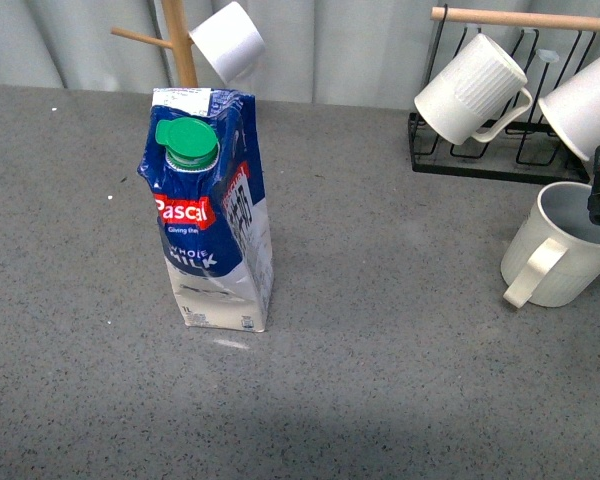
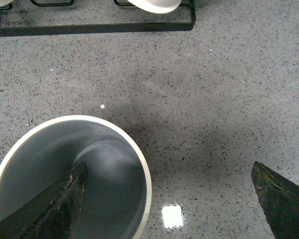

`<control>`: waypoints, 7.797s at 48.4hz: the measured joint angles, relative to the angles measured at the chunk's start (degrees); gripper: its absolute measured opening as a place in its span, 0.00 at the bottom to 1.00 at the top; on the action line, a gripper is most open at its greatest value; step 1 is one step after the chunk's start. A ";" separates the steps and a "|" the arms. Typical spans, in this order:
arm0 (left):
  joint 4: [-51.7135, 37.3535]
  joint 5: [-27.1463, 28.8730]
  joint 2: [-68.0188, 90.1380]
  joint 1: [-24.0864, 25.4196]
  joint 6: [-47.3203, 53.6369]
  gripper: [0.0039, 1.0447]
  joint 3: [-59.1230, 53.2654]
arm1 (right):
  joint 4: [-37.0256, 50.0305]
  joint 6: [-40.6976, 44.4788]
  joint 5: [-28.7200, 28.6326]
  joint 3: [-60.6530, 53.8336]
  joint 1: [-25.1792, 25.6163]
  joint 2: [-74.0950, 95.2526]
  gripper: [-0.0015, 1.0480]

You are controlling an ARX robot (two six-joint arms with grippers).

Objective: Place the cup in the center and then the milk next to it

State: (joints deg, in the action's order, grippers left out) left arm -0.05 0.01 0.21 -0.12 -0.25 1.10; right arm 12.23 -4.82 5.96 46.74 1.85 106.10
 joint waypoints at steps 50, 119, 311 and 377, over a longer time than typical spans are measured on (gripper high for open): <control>0.00 -0.02 0.00 0.00 0.00 0.94 0.00 | -7.04 -7.28 -3.82 4.13 -1.18 1.70 0.02; 0.00 -0.02 -0.02 0.00 0.00 0.94 0.00 | -19.71 -12.20 -5.18 9.79 -17.49 3.63 0.20; 0.02 0.00 -0.07 0.00 0.00 0.94 0.00 | -12.13 4.83 -6.01 -46.42 -1.99 -105.85 0.91; -36.68 -0.31 77.70 -11.82 -11.72 0.94 19.47 | -12.13 4.83 -6.03 -46.42 -1.97 -105.90 0.91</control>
State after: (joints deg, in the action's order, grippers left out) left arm -36.73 -0.30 77.91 -11.94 -11.97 20.58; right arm 0.10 0.01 -0.08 0.32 -0.12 0.21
